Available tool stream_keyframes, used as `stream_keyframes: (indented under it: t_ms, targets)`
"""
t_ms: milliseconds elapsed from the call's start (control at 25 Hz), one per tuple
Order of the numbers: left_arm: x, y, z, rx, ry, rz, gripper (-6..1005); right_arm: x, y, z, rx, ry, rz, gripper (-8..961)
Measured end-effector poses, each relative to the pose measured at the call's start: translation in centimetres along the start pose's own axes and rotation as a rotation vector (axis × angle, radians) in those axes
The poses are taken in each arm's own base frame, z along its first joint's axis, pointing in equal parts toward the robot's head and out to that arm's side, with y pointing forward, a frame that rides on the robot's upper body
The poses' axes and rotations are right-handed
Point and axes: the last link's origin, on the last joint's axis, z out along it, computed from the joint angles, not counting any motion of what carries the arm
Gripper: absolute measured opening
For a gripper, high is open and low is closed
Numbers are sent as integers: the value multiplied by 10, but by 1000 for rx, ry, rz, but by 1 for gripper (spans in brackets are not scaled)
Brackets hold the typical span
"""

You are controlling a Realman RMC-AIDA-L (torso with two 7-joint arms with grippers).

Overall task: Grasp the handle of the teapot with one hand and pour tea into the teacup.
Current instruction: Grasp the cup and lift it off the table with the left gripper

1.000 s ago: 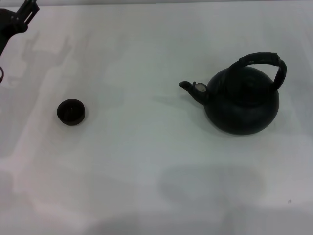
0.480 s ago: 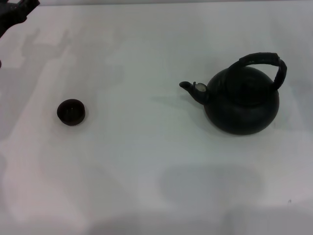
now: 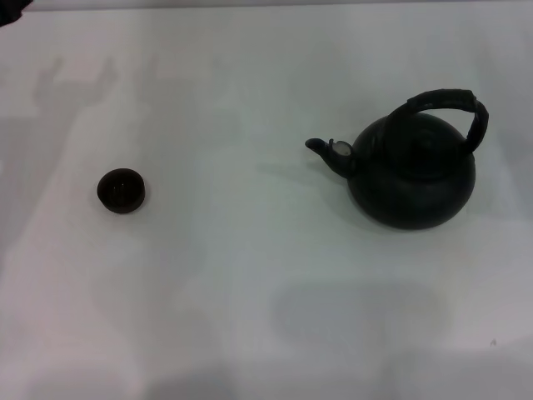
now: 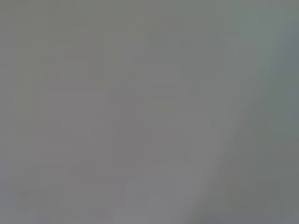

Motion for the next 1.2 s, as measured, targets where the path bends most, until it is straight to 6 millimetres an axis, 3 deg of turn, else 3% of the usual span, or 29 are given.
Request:
stream_keyframes:
  t_ms: [280,680,1200]
  targets:
    - [-6,5,-4,16,-205,-28,875,0,-2,5,10,20,-12,853]
    - [1,13,1,110,-570,-15,874,3,-3,4,17,43,-12,854]
    - [7,26,-4,101,-782,24,875,7,-2,4,19,58,-4,852]
